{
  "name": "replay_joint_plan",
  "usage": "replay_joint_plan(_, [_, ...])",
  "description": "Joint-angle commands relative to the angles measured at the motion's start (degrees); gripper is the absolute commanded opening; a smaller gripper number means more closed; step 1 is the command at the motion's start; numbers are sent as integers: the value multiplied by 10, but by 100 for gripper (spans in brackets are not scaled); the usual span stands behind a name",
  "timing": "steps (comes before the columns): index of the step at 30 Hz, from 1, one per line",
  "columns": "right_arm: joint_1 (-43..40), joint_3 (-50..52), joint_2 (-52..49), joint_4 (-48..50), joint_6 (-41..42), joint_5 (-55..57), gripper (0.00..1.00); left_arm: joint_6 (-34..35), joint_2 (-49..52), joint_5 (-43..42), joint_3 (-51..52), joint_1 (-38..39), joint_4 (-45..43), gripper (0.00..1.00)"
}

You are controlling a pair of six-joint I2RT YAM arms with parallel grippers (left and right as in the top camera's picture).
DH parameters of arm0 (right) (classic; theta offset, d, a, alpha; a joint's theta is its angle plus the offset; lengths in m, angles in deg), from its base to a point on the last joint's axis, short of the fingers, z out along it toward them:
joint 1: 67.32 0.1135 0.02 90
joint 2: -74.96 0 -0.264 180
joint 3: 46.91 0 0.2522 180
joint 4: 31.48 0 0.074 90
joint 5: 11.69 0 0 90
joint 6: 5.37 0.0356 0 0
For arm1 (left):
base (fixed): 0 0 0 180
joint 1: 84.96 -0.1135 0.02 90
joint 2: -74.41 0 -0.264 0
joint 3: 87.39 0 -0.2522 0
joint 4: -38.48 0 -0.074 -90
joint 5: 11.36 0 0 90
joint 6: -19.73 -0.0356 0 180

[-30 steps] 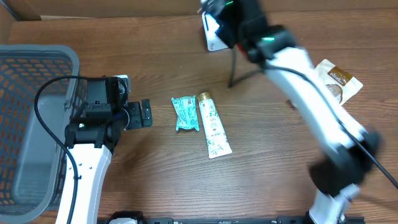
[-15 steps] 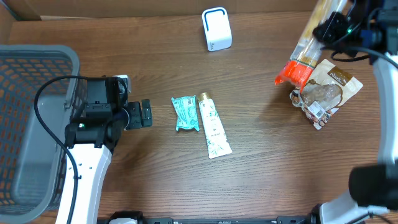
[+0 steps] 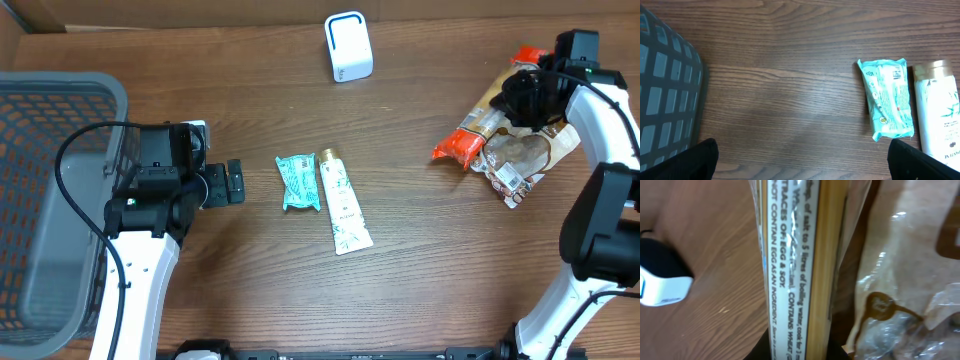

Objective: Scan the item barcode
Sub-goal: 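Carry the spaghetti pack right and drop it beside the PanTree bag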

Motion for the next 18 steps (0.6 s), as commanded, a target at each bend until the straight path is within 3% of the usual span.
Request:
replay_joint_plan(1, [-10, -12, 7, -2, -4, 18, 4, -9, 3, 3, 2, -2, -1, 100])
replay_joint_plan(2, [-14, -12, 7, -7, -4, 35, 4, -9, 3, 3, 2, -2, -1, 100])
replay_joint_plan(4, [-24, -12, 7, -16, -16, 52, 18, -9, 3, 3, 2, -2, -1, 99])
replay_joint_plan(8, [-43, -12, 7, -40, -46, 52, 53, -9, 3, 3, 2, -2, -1, 100])
replay_joint_plan(12, [-53, -14, 8, -69, -82, 52, 79, -9, 3, 3, 2, -2, -1, 100])
replay_joint_plan(14, [-58, -25, 9, -92, -92, 52, 84, -9, 3, 3, 2, -2, -1, 100])
replay_joint_plan(18, [-65, -96, 11, -175, -97, 52, 85, -9, 3, 3, 2, -2, -1, 100])
